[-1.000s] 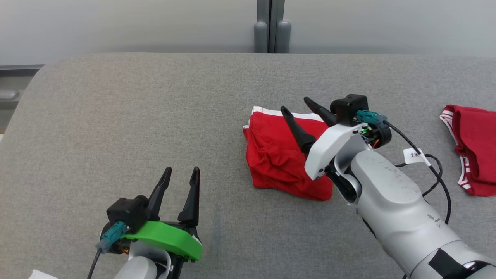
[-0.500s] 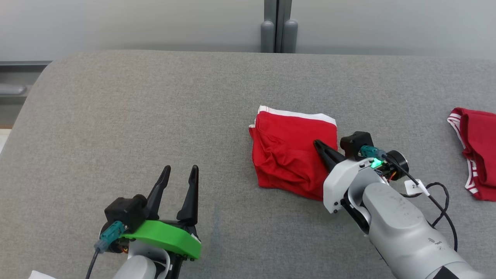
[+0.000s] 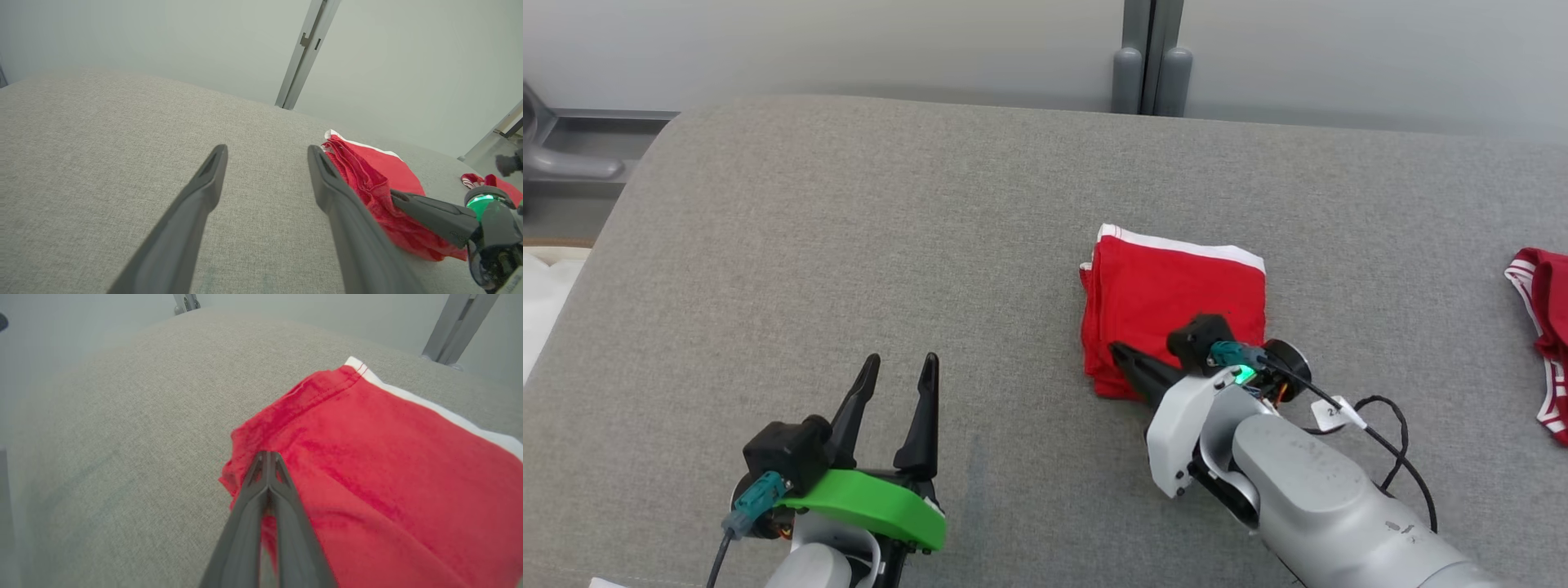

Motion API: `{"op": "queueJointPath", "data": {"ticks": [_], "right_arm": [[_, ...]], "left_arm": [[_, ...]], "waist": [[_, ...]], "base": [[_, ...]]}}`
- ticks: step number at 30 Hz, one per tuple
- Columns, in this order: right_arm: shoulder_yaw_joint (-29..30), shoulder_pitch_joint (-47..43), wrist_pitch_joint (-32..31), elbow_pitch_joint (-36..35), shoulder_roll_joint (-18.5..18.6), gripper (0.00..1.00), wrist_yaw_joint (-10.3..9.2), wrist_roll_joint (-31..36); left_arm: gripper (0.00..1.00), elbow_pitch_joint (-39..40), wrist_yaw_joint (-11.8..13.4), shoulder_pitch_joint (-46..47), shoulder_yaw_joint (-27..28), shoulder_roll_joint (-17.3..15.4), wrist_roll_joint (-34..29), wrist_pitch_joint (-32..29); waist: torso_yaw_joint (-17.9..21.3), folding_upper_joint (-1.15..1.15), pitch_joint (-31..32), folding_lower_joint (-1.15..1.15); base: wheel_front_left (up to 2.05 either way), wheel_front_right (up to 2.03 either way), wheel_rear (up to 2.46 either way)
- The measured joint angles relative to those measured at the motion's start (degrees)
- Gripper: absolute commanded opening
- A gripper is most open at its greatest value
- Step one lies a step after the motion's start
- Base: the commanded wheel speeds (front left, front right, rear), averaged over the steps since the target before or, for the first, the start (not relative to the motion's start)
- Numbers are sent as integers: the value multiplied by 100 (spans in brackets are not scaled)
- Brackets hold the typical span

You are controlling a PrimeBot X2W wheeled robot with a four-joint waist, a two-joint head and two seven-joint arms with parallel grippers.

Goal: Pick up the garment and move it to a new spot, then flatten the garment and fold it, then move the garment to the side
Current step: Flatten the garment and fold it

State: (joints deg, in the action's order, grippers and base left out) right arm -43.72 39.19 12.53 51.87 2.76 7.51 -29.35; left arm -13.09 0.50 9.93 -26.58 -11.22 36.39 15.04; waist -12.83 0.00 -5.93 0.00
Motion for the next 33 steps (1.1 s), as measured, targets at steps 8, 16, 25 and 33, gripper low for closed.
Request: {"op": "queueJointPath", "data": {"ticks": [8,16,25,33], "right_arm": [[-823,-45,-64,-19,-1,0,0,-260],[-1278,91,67,-82,4,0,0,-301],[-1029,137,238,-502,3,100,0,-293],[1158,-513,246,-1303,0,100,0,487]], "left_arm": [[100,-49,-68,-56,67,112,-86,0],[100,-103,-126,-60,192,165,-138,0],[100,-32,-133,-78,491,159,-446,0],[100,-141,-210,-122,767,297,-842,0]], "waist": [[-37,0,-25,0],[35,0,-44,0],[236,0,86,0],[554,0,301,0]], "base": [[0,0,0],[0,0,0],[0,0,0],[0,0,0]]}}
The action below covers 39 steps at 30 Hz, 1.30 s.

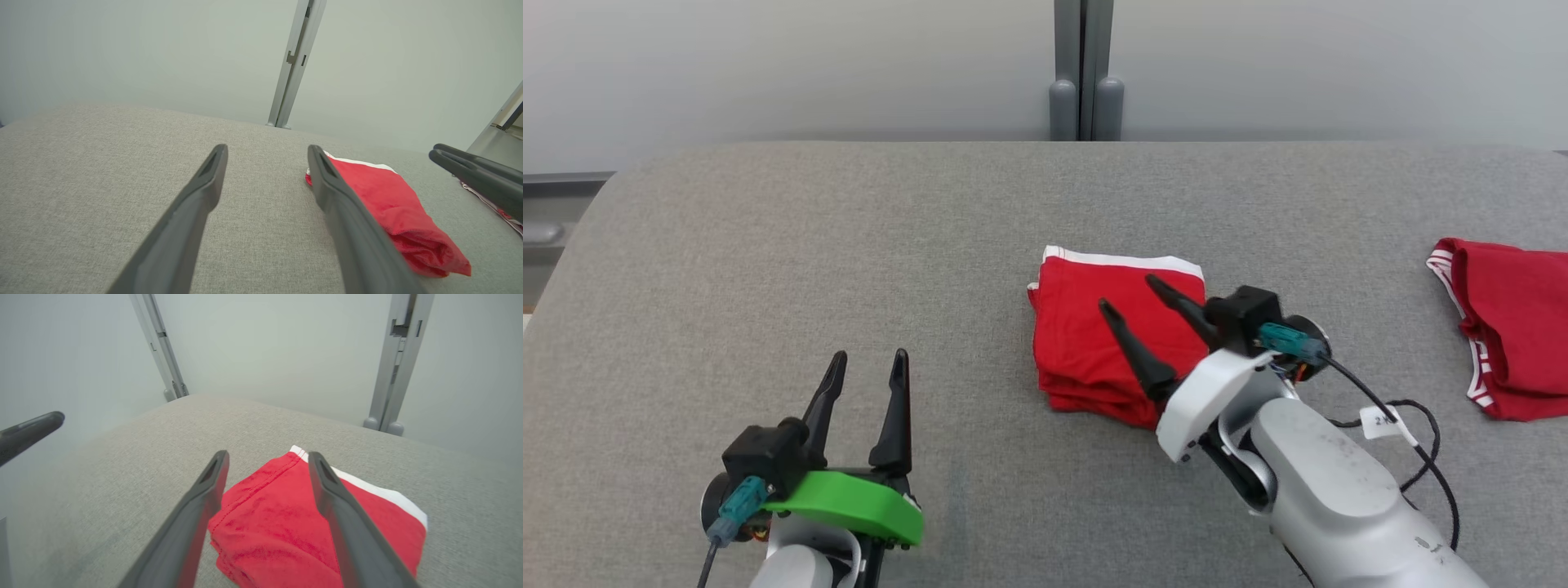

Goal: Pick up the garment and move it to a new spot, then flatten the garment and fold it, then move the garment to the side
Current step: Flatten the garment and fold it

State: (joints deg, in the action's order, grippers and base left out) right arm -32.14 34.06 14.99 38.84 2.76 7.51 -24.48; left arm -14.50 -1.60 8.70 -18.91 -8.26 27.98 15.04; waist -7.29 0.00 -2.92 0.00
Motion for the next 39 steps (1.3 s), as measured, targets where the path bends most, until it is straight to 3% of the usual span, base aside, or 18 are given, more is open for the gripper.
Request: {"op": "queueJointPath", "data": {"ticks": [9,16,23,39], "right_arm": [[2061,-1256,0,-850,3,100,0,700],[2985,-2269,1,-1659,4,100,-1,1016],[3332,-2959,0,-2183,5,100,-1,777],[3359,-3100,1,-2185,3,100,0,1016]], "left_arm": [[100,-198,-123,-379,310,193,-135,0],[100,-245,-171,-621,575,288,-265,0],[100,-190,-188,-894,832,347,-394,0],[100,-209,-312,-1035,934,468,-647,0]], "waist": [[305,0,243,0],[449,0,369,0],[554,0,394,0],[547,0,378,0]], "base": [[0,0,0],[0,0,0],[0,0,0],[0,0,0]]}}
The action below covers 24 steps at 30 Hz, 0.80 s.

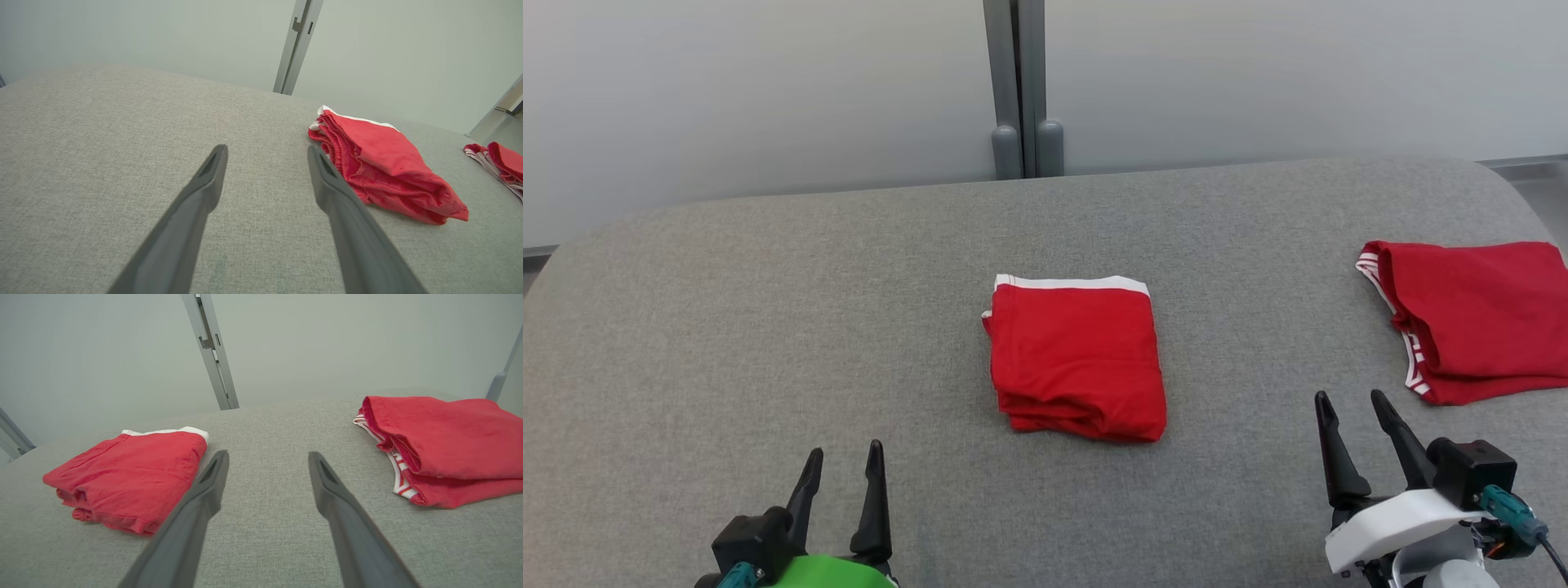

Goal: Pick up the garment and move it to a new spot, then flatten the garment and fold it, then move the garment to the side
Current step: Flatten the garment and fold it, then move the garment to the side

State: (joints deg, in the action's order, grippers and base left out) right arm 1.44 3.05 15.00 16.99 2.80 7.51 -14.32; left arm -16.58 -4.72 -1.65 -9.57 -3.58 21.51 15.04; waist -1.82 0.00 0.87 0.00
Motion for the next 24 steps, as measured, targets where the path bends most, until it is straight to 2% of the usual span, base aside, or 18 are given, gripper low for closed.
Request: {"op": "queueJointPath", "data": {"ticks": [11,16,21,24], "right_arm": [[-11,25,0,73,1,100,0,48],[93,87,-1,412,3,100,0,282],[126,652,-133,698,-1,100,0,653],[124,1120,-558,743,2,100,0,878]], "left_arm": [[100,-15,-60,29,36,27,-89,0],[100,-14,-82,80,19,38,-102,0],[100,-11,-107,160,-13,43,-130,0],[100,12,-110,200,-24,46,-149,0]], "waist": [[-7,0,-9,0],[-48,0,-3,0],[-142,0,-25,0],[-197,0,-56,0]], "base": [[0,0,0],[0,0,0],[0,0,0],[0,0,0]]}}
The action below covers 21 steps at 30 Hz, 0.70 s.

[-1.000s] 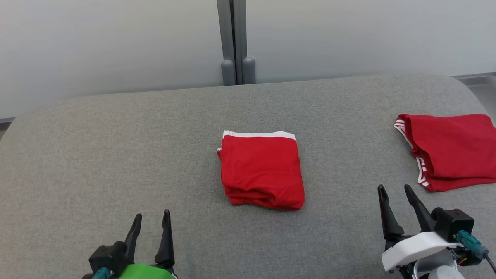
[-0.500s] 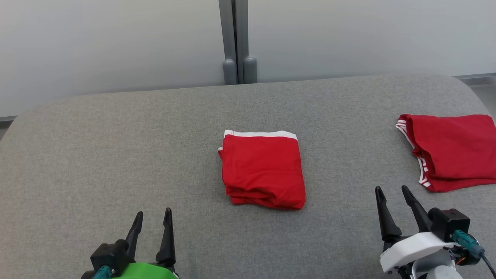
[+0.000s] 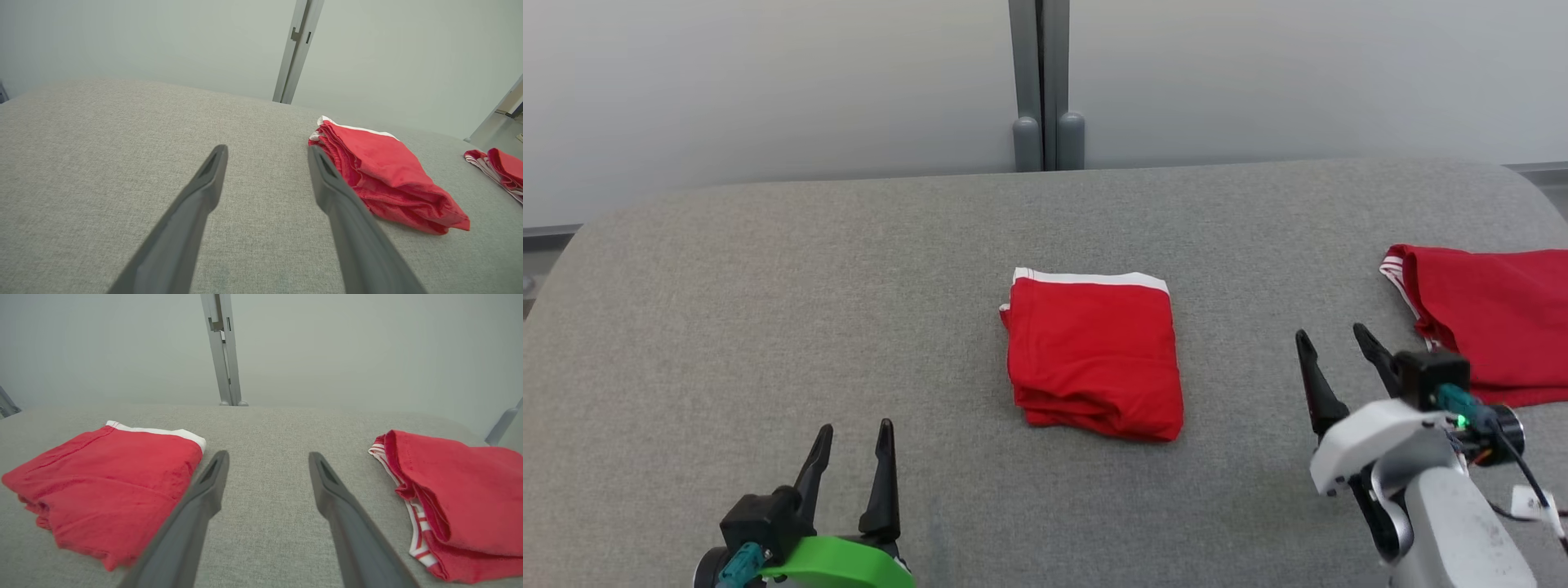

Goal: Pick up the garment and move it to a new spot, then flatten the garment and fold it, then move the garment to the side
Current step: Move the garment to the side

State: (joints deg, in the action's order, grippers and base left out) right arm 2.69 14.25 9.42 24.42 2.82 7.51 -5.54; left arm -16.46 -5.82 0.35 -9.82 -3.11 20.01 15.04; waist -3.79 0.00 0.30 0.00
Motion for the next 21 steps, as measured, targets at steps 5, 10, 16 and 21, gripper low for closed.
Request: {"op": "queueJointPath", "data": {"ticks": [5,10,16,21], "right_arm": [[-182,807,-1271,219,3,100,0,35],[-444,1378,-2342,504,142,100,0,-44],[-582,1676,-2989,1015,221,100,0,-539],[-539,1749,-3092,1536,274,100,0,-736]], "left_arm": [[100,0,-24,85,-104,7,-18,0],[100,-24,-32,222,-169,14,3,0],[100,-26,-46,272,-194,18,53,0],[100,-5,-22,323,-241,19,112,0]], "waist": [[-160,0,-95,0],[-419,0,-211,0],[-774,0,-385,0],[-1065,0,-555,0]], "base": [[0,0,0],[0,0,0],[0,0,0],[0,0,0]]}}
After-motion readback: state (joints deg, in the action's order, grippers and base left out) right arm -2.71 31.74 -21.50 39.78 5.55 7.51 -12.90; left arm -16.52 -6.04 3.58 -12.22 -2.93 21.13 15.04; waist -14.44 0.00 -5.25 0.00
